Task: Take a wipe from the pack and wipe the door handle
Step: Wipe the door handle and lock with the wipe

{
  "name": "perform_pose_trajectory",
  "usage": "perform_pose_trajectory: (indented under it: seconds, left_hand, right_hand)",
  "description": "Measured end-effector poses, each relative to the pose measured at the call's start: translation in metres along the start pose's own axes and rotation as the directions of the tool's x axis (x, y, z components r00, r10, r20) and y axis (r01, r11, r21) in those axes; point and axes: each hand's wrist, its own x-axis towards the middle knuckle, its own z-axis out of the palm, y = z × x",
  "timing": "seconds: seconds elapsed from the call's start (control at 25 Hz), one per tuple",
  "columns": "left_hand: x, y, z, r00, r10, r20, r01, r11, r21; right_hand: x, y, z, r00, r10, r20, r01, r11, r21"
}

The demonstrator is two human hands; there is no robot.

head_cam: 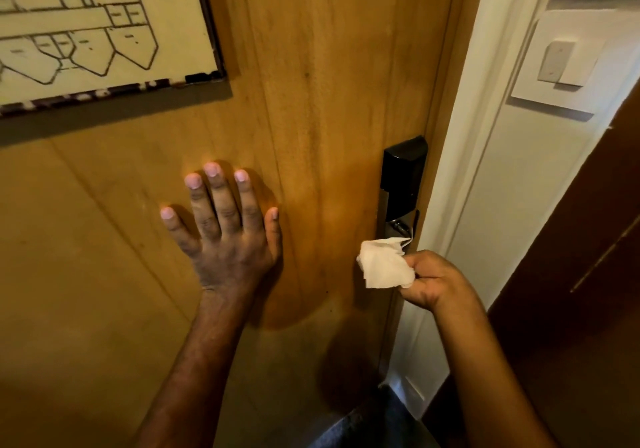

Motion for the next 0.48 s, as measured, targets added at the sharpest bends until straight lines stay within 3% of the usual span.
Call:
perform_pose_trajectory:
  seconds: [0.08,0.2,0.32,0.4,0.48]
  left_hand:
    - [0.000,0.001,-0.001,1.000,0.005,0.006,-0.005,1.000,-0.005]
    - [0.000,0.002,-0.002,1.000,0.007,0.025,-0.006,1.000,-0.009]
    - [-0.002,0.002,-0.001,1.000,0.011,0.026,-0.011,1.000,0.006]
    - [-0.002,0.004,0.000,1.000,0.009,0.021,-0.009,1.000,-0.011]
    - [-0.003,0.006,-0.002,1.000,-0.005,0.030,0.006,1.000,-0.030]
  right_hand:
    - [0.007,-0.022,-0.011,0.996,-0.078,-0.052,0.076,0.997,-0.032]
    - [0.018,-0.062,-0.034,0.956,-0.209,-0.204,0.230,0.969,0.089]
    - [0.028,-0.083,-0.048,0.860,-0.407,-0.309,0.490,0.827,0.276]
    - [0.032,-0.079,-0.043,0.814,-0.466,-0.348,0.570,0.758,0.317]
    - [0.032,-0.054,-0.022,0.768,-0.516,-0.380,0.611,0.767,0.195]
